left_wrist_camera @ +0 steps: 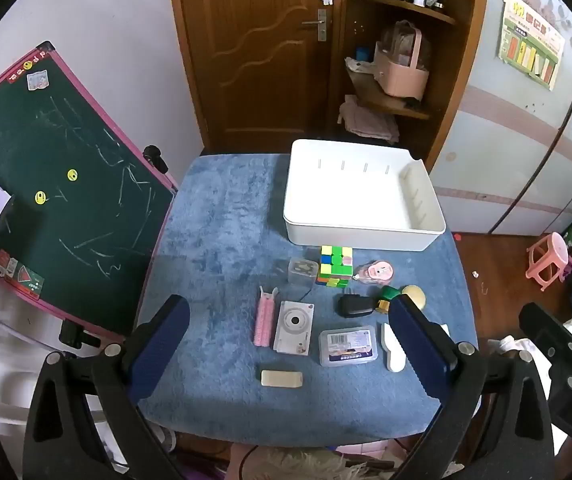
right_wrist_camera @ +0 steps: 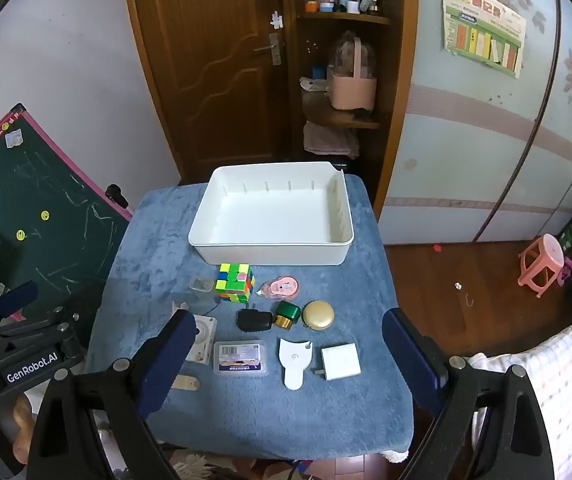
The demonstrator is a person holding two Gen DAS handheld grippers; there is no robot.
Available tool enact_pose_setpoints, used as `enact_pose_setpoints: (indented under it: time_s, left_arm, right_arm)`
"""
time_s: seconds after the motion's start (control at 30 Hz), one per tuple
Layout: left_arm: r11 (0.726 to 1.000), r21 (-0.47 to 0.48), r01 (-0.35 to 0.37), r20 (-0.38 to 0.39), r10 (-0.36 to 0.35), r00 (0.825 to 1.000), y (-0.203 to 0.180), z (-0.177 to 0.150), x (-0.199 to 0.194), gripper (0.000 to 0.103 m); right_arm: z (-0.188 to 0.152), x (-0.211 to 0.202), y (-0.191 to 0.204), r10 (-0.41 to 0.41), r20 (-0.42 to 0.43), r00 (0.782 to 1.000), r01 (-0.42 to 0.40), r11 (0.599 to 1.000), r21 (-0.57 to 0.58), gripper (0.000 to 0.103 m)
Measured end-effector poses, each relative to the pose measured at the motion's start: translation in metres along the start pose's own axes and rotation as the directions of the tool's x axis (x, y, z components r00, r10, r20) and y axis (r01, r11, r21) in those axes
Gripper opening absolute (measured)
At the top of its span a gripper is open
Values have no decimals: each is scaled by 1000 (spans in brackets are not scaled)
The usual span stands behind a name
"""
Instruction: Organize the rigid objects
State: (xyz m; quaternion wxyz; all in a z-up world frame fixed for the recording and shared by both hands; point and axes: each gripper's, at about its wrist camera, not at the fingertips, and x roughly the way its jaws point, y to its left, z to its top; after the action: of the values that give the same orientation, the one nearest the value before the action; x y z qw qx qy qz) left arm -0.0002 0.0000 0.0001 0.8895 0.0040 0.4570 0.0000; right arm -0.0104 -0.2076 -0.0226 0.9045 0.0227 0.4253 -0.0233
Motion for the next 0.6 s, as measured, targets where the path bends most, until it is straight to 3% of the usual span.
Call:
enact_pose_setpoints:
  time_s: [0.6]
  left_arm:
    - [1000,-2,8,-10,-8,1000,0,0,0,100]
  right_arm:
    - [-3,6,1,14,-13,1000,-14,1000,-11,95]
